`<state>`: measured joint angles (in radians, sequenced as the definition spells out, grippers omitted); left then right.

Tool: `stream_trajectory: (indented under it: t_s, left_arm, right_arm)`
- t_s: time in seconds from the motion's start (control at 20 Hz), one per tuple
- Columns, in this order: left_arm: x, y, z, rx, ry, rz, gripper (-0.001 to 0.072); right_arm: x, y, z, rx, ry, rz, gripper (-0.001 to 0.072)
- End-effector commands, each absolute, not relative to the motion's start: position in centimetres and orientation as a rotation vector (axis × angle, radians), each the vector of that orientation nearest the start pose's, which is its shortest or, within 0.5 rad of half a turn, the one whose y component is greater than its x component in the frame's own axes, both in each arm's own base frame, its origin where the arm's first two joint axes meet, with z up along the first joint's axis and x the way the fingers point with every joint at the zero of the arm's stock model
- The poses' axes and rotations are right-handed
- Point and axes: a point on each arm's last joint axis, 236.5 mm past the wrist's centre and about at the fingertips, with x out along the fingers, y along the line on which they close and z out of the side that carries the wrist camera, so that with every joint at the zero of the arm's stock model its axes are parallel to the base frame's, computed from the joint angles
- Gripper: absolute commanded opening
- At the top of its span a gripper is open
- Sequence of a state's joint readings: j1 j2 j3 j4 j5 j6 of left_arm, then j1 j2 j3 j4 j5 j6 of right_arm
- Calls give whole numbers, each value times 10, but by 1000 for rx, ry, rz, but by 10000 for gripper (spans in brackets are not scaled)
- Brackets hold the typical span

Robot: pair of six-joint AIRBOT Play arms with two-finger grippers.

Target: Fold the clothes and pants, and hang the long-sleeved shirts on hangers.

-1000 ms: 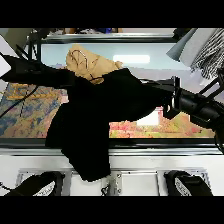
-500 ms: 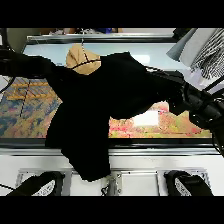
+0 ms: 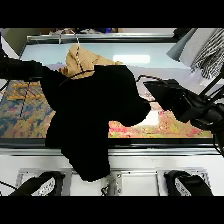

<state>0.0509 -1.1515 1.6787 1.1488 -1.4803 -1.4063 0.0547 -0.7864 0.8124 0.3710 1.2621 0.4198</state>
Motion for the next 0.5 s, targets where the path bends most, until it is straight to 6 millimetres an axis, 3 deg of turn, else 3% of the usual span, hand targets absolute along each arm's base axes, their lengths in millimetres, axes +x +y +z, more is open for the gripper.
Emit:
stream_trajectory:
  t_s: [0.0,0.25,0.45]
  left_arm:
    - [374,-85,245,-76,862,-467,17]
    - [365,-81,236,40,892,-514,17]
    - [364,-66,233,51,904,-500,17]
  right_arm:
    - [235,225,341,696,59,1384,11]
    - [245,216,348,726,31,1343,11]
    - [245,210,360,779,-7,1348,11]
